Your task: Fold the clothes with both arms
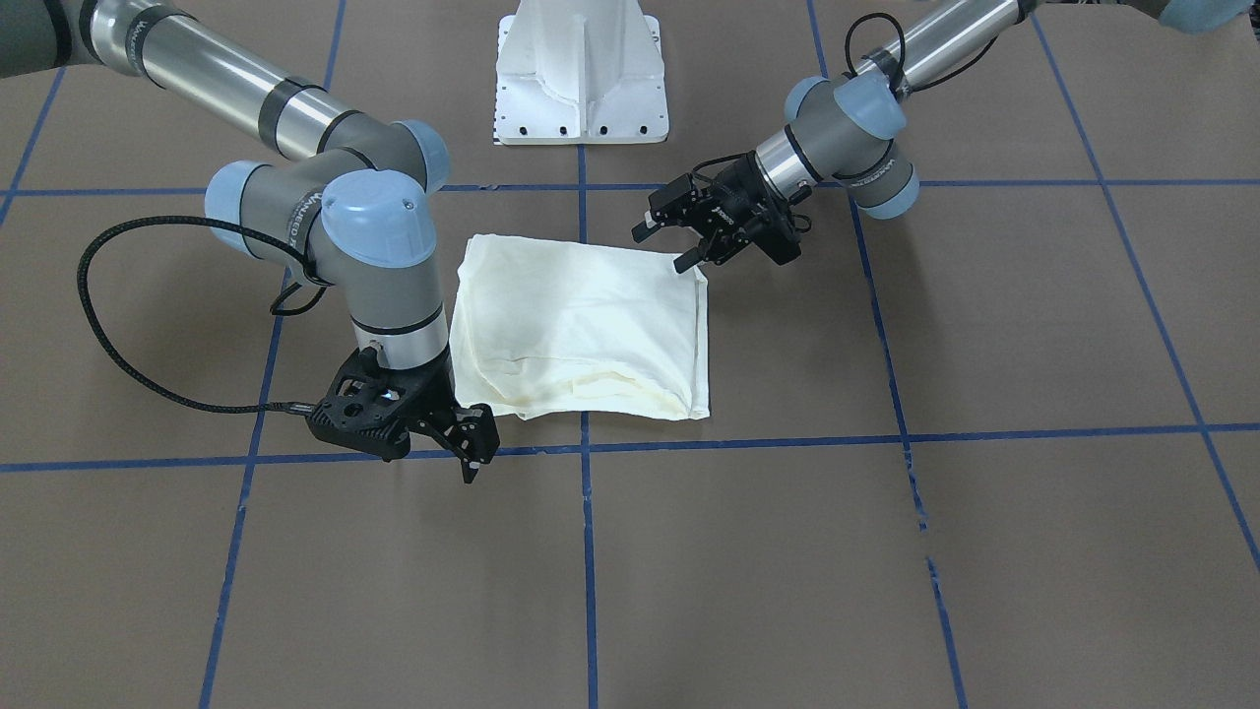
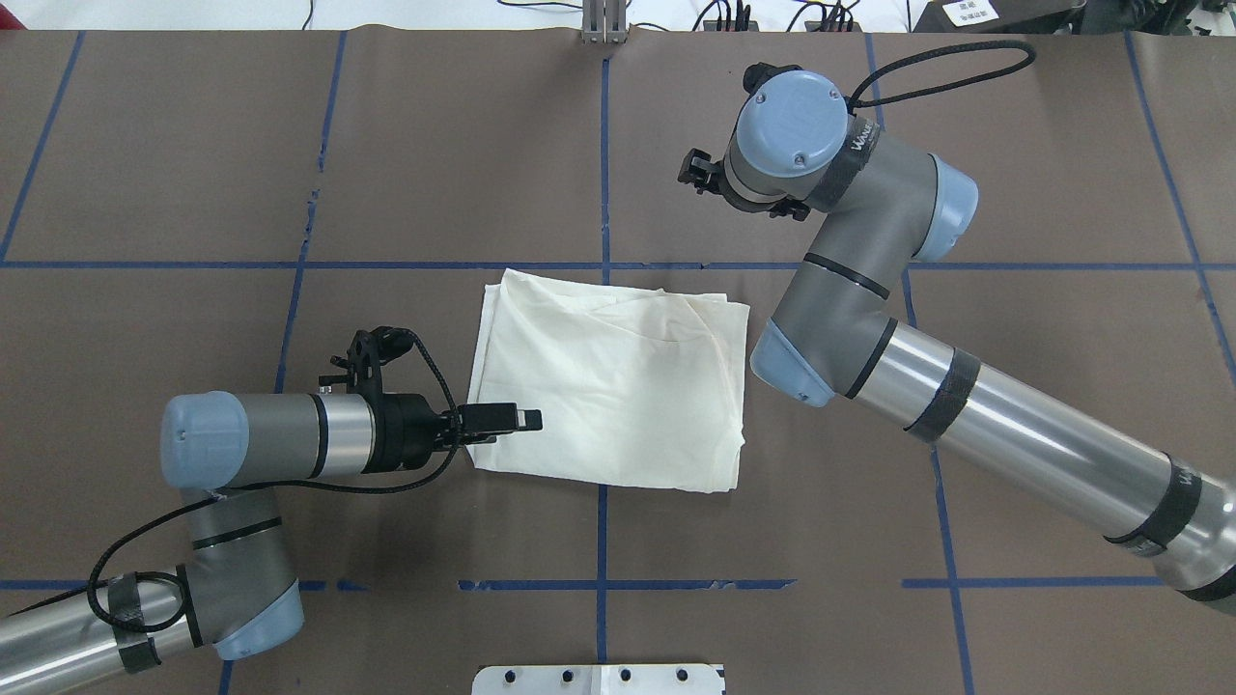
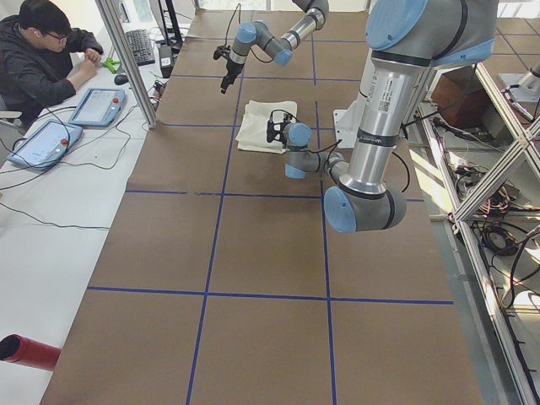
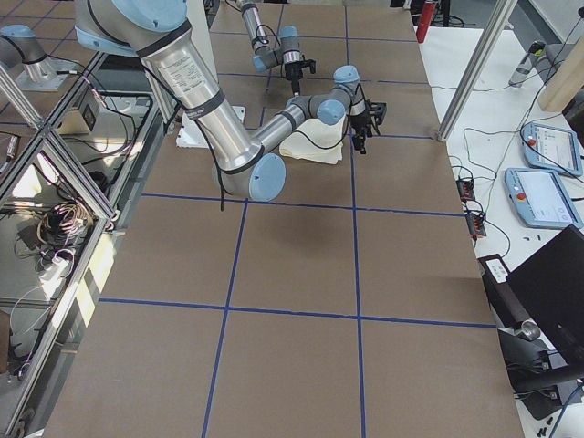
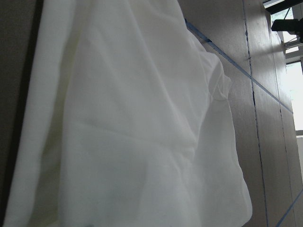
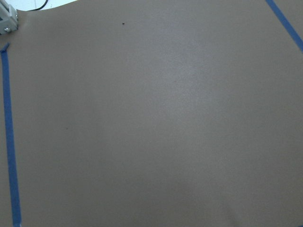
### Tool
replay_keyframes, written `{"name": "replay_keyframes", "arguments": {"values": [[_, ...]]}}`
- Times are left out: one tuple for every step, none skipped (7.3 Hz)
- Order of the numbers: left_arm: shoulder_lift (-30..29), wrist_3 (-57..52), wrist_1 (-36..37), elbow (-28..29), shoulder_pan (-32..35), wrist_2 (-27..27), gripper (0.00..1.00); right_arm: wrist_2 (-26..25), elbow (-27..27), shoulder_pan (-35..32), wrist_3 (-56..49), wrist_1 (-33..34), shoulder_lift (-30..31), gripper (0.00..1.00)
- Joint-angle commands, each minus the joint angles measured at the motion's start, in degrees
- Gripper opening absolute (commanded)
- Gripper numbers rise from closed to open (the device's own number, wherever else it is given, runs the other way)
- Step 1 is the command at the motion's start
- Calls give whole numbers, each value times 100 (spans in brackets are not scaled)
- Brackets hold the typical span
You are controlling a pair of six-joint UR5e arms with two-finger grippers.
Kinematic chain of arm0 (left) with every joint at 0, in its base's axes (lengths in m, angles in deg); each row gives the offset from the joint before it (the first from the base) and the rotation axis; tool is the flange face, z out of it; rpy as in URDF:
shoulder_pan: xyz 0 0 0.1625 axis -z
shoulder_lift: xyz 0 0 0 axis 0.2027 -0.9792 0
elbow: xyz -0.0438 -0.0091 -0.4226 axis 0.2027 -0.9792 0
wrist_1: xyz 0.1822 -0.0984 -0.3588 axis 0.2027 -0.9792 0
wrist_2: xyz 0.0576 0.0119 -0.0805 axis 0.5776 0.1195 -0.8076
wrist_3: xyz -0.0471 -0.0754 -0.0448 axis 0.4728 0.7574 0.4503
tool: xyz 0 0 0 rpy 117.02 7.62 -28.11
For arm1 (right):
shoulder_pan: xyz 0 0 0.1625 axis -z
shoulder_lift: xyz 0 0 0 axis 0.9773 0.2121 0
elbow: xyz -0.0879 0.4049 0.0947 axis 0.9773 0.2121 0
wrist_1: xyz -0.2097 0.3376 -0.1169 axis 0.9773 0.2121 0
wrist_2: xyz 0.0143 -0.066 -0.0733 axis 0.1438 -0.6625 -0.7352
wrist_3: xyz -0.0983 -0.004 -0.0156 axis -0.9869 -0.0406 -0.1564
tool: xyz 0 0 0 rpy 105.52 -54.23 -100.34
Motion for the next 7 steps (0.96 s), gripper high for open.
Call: {"name": "replay_keyframes", "arguments": {"values": [[6, -45, 1437, -717, 671, -576, 100, 667, -443, -305, -835, 78, 334, 100], [6, -463, 2193, -1147, 876, -779, 100, 1098, -655, -594, -1388, 96, 623, 100], [23, -990, 3253, -1664, 973, -842, 100, 1494, -953, -919, -1942, 453, 817, 100], [32, -1465, 4552, -2279, 1061, -843, 100, 1689, -1478, -1123, -2617, 1109, 1002, 100], [41, -2166, 5852, -2946, 1175, -834, 100, 1726, -1935, -1351, -3259, 1690, 1213, 100], [32, -2921, 6918, -3414, 1394, -834, 100, 2039, -2123, -1649, -3875, 1992, 1389, 100], [67, -3633, 7468, -3601, 1709, -834, 100, 2434, -2203, -2026, -4455, 2004, 1678, 100]]}}
